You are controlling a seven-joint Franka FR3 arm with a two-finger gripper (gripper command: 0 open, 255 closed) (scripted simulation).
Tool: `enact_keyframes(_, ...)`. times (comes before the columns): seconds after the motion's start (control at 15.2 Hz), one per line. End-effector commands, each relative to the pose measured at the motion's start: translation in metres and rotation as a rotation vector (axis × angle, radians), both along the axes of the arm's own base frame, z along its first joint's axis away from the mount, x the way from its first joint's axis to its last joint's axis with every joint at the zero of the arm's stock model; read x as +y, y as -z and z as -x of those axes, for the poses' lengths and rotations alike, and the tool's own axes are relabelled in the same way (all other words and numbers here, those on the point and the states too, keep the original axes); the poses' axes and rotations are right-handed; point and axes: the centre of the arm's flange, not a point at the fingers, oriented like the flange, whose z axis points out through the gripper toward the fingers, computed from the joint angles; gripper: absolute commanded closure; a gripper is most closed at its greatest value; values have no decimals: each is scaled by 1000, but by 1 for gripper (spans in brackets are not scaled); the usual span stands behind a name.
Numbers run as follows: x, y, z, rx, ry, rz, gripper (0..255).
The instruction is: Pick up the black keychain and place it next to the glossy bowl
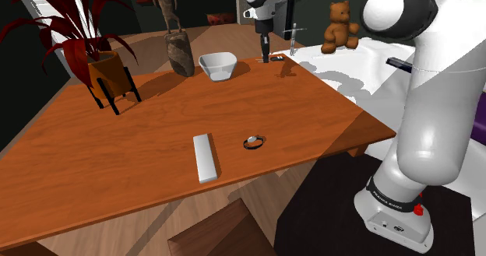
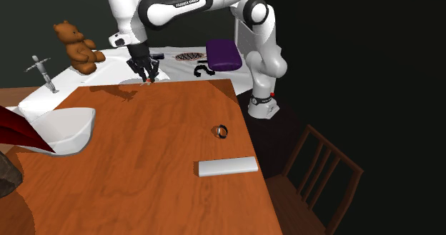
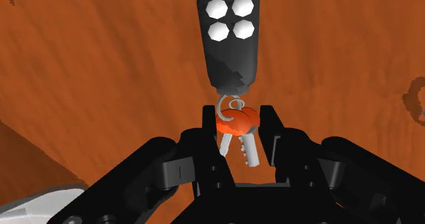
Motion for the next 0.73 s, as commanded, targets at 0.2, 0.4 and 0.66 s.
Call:
enact_keyframes(0.2,-38,1,-52,-1,-2,0,255)
enact_keyframes(0.4,-58,1,-77,-1,-2,0,255)
enact_keyframes(0.66,-58,23,-77,-1,-2,0,255)
